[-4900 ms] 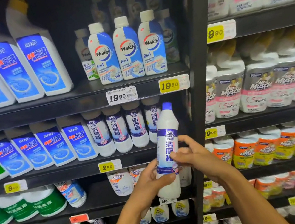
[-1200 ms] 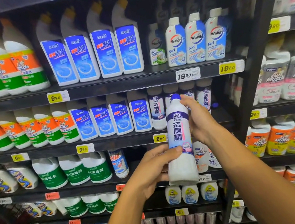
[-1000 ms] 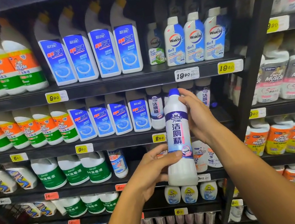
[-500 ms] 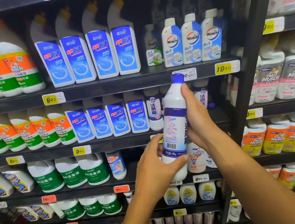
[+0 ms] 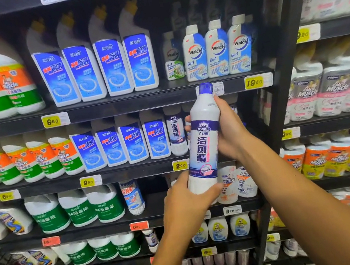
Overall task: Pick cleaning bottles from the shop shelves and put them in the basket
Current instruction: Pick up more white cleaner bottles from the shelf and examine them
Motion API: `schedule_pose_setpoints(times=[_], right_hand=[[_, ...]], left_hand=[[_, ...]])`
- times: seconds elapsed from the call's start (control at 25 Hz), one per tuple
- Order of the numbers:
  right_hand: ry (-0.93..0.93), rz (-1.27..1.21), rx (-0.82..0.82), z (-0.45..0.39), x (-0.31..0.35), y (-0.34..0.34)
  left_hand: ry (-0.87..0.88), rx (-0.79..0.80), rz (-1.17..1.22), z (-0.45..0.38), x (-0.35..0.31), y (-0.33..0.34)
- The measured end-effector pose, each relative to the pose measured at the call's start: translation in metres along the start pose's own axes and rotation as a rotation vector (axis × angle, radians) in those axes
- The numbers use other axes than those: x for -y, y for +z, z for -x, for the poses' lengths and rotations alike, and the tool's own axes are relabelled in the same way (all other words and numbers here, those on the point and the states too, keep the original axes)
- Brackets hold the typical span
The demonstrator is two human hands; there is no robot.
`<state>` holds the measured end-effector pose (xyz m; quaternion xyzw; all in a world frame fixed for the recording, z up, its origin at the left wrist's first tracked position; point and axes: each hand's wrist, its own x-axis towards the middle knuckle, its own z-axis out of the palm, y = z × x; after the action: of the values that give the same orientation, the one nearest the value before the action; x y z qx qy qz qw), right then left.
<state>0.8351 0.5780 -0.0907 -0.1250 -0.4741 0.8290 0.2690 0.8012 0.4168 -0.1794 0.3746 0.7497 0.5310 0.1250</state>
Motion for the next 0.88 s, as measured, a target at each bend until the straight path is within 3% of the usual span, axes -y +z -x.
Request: schedule_pose_setpoints(times=[0.12, 0.32, 0.44, 0.56, 0.72, 0.8, 0.88], right_hand=[[0.012, -0.009, -0.024, 0.000, 0.000, 0.000], [-0.035, 0.035, -0.023, 0.003, 0.002, -0.003], [-0.157, 0.112, -0.056, 0.008, 0.004, 0.002], [-0.351, 0.510, -0.163, 0.014, 0.012, 0.005], [-0.520, 1.298, -0.513, 0.017, 0.027, -0.002], [-0.555, 1.285, -0.530, 0.015, 0.032, -0.003], [-0.563, 1.084, -0.383, 0.014, 0.034, -0.004]], left_hand=[[0.001, -0.009, -0.085, 0.001, -0.001, 0.003], [-0.006, 0.057, 0.074, -0.006, 0.013, 0.004], [0.000, 0.068, 0.097, -0.005, 0.021, 0.008], [0.043, -0.063, -0.102, -0.005, 0.025, 0.012], [0.074, -0.215, -0.295, -0.014, 0.025, 0.010], [0.086, -0.220, -0.298, -0.019, 0.026, 0.009], [0.088, -0.185, -0.238, -0.023, 0.030, 0.005]])
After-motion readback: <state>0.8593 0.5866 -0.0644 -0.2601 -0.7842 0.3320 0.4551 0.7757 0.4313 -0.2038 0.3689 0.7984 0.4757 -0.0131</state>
